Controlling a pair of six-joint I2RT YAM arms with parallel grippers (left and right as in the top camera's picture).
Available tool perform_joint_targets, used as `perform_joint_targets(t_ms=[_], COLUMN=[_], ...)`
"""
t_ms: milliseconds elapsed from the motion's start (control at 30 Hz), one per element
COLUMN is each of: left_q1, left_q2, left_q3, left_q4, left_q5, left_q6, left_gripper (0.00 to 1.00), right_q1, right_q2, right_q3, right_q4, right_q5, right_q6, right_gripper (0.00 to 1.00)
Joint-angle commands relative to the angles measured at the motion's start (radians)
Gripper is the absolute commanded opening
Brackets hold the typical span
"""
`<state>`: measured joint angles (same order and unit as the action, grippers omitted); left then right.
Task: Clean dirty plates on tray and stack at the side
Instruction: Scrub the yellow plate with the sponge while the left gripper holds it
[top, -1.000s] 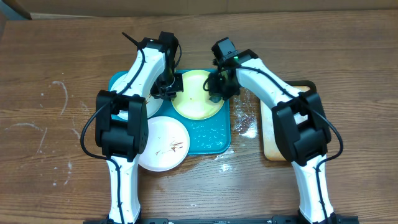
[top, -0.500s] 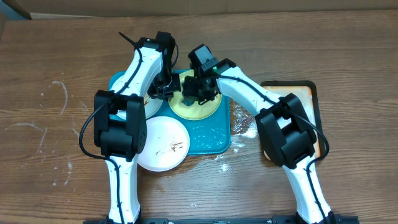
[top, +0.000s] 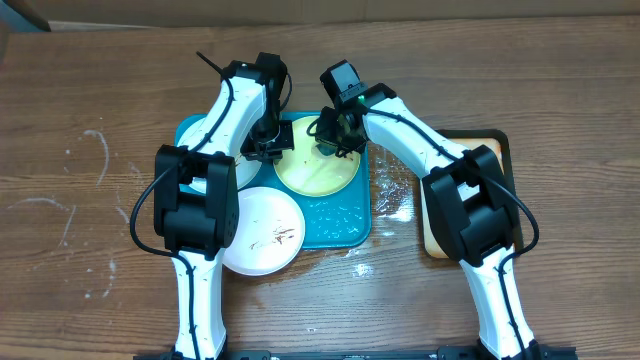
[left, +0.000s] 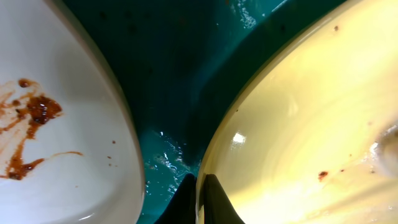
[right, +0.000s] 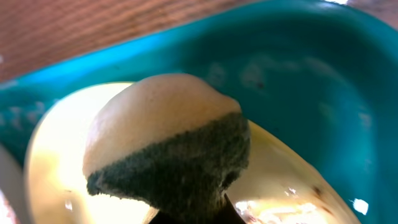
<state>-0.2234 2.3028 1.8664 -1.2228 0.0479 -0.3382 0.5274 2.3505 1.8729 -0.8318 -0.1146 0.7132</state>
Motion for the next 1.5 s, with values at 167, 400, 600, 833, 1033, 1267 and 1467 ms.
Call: perform_joint_targets(t_ms=[167, 400, 600, 833, 1033, 1267, 1467], left_q1=[-0.002, -0.002, -0.002, -0.002, -0.002, -0.002, -0.002], left_q2=[0.014, 0.014, 0.014, 0.014, 0.014, 0.014, 0.014], left_q3=[0.011, 0.011, 0.011, 0.011, 0.011, 0.011, 0.011], left_q4=[-0.003, -0.003, -0.004, -0.012, -0.014, -0.01, -0.008], left_q5=[-0.03, -0.03, -0.031, -0.031, -0.032, -0.033, -0.035], left_q6=[0.001, 0.001, 0.001, 0.002, 0.002, 0.013, 0.013], left_gripper=[0.04, 0.04, 0.04, 0.04, 0.04, 0.04, 0.04], right_q1=[0.083, 0.065, 0.059, 0.074, 0.073, 0.073, 0.062], right_q2=[0.048, 0.048, 0.048, 0.048, 0.047, 0.045, 0.046], right_q3=[-0.002, -0.002, -0.001, -0.001, 0.031, 0.225, 0.304], right_q4=[-0.232, -0.323, -0.265, -0.045, -0.068, -0.224, -0.235], right_q5=[0.312, 0.36, 0.386, 0.285, 0.181, 0.164, 0.006], right_q6=[-0.068, -0.093, -0.093, -0.077, -0.075, -0.12, -0.075], right_gripper=[0.04, 0.04, 0.04, 0.04, 0.04, 0.04, 0.04])
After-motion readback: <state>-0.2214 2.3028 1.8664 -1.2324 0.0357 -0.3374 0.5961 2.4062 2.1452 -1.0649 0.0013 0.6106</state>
